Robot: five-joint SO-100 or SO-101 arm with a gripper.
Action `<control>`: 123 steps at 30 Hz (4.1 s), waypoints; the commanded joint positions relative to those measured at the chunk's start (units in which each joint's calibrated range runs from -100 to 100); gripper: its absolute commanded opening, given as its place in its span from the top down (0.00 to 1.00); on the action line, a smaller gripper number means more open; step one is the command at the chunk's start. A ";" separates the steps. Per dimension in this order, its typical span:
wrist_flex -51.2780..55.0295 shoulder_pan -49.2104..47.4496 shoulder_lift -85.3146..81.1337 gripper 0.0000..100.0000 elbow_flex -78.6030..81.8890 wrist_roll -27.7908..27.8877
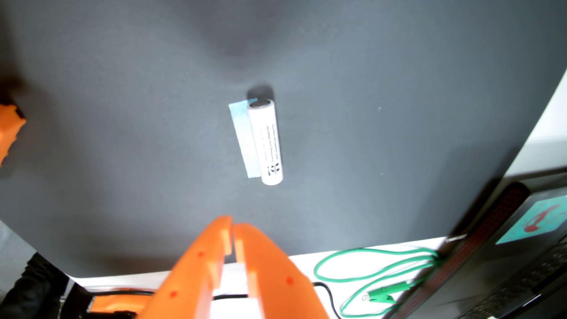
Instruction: Insert Battery
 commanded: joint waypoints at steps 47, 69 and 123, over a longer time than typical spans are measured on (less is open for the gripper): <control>-18.79 6.87 -0.08 0.88 15.49 8.64; -18.79 6.63 0.00 0.84 15.49 8.28; -22.35 8.16 9.17 0.84 16.21 8.69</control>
